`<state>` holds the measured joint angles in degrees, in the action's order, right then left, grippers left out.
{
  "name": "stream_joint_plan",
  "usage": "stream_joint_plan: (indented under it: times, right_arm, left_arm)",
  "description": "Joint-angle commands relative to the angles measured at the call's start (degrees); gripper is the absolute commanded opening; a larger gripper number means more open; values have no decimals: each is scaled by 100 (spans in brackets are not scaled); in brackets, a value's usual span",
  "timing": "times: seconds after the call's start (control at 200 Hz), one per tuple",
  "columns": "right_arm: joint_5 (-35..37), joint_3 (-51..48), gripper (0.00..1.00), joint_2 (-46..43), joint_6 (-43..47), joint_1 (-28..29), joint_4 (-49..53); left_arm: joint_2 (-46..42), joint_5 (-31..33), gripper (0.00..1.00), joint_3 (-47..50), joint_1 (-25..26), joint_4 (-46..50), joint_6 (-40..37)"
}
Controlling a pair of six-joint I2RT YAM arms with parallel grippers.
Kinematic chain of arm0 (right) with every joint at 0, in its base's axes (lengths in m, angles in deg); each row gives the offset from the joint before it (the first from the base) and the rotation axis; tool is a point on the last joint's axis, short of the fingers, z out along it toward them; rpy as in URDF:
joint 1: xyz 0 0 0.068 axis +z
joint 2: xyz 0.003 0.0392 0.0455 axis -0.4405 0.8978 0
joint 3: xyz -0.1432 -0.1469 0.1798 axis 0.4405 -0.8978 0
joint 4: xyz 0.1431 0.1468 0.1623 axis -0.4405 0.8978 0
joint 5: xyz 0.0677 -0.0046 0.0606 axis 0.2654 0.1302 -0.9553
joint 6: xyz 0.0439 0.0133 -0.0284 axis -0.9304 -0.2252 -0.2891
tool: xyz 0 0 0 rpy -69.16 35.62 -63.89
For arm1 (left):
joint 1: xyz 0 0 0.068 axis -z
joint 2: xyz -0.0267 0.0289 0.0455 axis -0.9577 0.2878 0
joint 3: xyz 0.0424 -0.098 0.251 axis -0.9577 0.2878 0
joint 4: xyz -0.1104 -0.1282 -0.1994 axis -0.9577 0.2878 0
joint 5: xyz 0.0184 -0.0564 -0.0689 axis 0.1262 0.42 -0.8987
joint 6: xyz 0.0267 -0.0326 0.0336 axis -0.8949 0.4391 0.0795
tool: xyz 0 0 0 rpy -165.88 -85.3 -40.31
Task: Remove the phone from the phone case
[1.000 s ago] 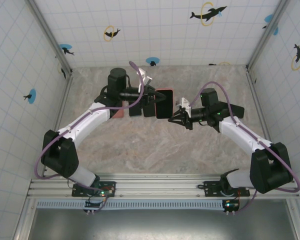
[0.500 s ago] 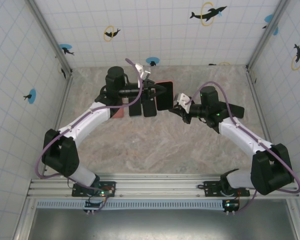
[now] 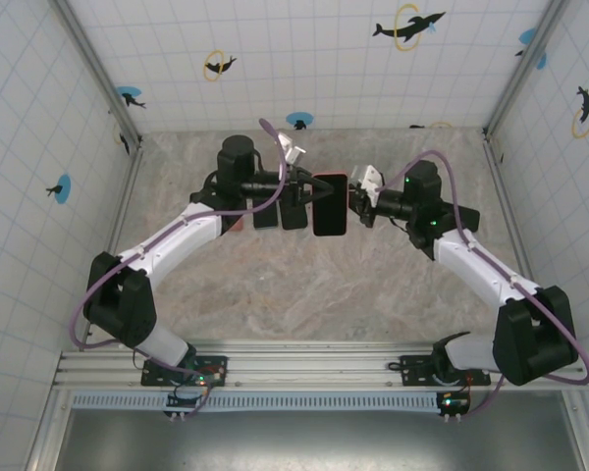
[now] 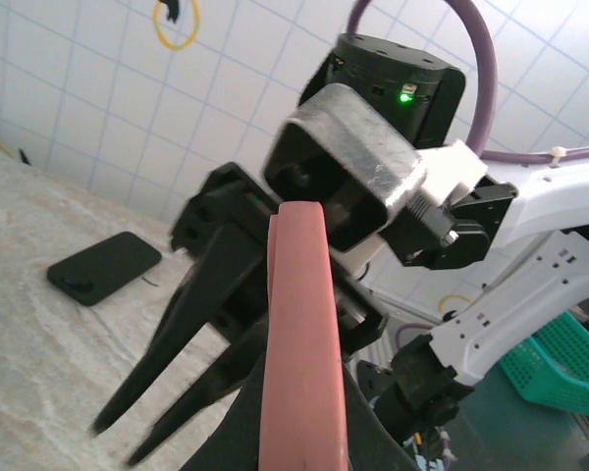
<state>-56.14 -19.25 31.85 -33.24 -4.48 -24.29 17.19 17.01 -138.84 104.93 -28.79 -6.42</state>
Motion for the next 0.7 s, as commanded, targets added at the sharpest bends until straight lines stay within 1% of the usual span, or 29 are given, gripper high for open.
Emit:
stream_joint_plan:
  times: [0.0, 0.035, 0.1, 0.19, 0.33, 0.41, 0.46, 0.561, 0.696]
  right_arm:
    - [-620, -199, 28, -315, -37, -236, 672]
    - [-710, -213, 32, -369, 205, -274, 1123]
    - [-936, -184, 38, -422, 607, -311, 1866]
    - [-1201, -210, 42, -456, 838, -255, 2193]
    - [-1405, -123, 43, -311, 1034, -102, 2248]
    - [-1686, 63, 44, -106, 1177, -60, 2473]
    - [-1717, 162, 43, -16, 1325, -8, 2658]
    - [-1869, 181, 42, 42, 1334, 39, 2650]
    - [-1744, 216, 42, 100, 1594, 67, 3002]
  left_arm:
    - [-244, 23, 0, -73, -72, -246, -203]
    - [-282, 36, 0, -121, -81, -54, -525]
    - [-301, 28, 0, -196, -107, 189, -801]
    - [-290, -61, 0, -200, -125, 175, -883]
    - [-153, -238, 0, -357, -126, 175, -848]
    - [-131, -233, 0, -419, -125, 245, -898]
    - [-137, -211, 0, -438, -126, 339, -987]
    - [-158, -190, 0, -439, -134, 437, -1053]
    - [-181, -153, 0, -429, -174, 497, -1128]
